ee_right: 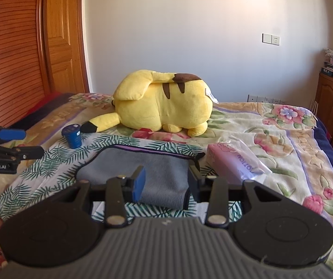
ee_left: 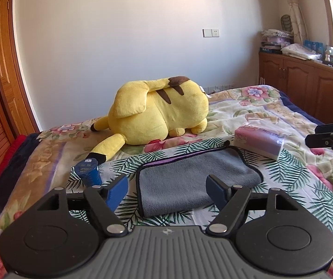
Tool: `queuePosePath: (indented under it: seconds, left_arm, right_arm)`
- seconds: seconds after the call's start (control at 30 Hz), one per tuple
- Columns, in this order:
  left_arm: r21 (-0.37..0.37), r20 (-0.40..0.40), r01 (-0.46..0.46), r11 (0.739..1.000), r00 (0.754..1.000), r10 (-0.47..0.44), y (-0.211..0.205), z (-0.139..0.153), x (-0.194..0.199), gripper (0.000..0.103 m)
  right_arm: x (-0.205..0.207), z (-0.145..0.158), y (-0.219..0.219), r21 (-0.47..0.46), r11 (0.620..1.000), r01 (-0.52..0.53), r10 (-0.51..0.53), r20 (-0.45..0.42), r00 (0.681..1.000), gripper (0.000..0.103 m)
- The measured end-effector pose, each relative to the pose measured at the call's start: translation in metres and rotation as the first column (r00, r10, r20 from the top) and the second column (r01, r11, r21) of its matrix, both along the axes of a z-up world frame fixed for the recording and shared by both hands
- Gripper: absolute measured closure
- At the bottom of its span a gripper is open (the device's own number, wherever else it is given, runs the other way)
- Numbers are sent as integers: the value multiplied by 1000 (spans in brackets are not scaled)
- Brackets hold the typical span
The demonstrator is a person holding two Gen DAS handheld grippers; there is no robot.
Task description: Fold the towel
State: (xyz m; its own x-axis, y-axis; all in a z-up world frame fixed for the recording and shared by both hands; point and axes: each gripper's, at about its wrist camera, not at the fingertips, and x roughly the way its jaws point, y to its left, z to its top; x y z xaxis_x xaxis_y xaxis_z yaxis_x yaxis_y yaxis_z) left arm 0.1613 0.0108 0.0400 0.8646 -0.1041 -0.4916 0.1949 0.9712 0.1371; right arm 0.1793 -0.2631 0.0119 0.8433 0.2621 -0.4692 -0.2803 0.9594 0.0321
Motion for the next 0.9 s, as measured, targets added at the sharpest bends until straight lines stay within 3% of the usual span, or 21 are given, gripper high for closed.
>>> queuePosePath:
  seconds: [0.27,0.4,0.5,0.6,0.9]
  left_arm:
    - [-16,12,10,1000,1000,-9,1,11,-37,27]
    - [-35,16,2,999,1000,-2,4,15,-53,19]
    - [-53,21,-1,999,1000,2,5,18,-63,17]
    - [-64,28,-6,998,1000,8,6,21,-73,16]
    - [-78,41,-33,996,999,36,5,26,-94,16]
  right_arm:
    - [-22,6,-1,13,1000,17,-17,10,1000,48]
    - [-32,7,-1,6,999,31,-31,18,999,34]
    - [-39,9,0,9,999,36,-36,27,999,11]
    - [-47,9,0,17,999,39,-40,33,999,0]
    - [-69,8,3,29,999,42,-43,26,999,0]
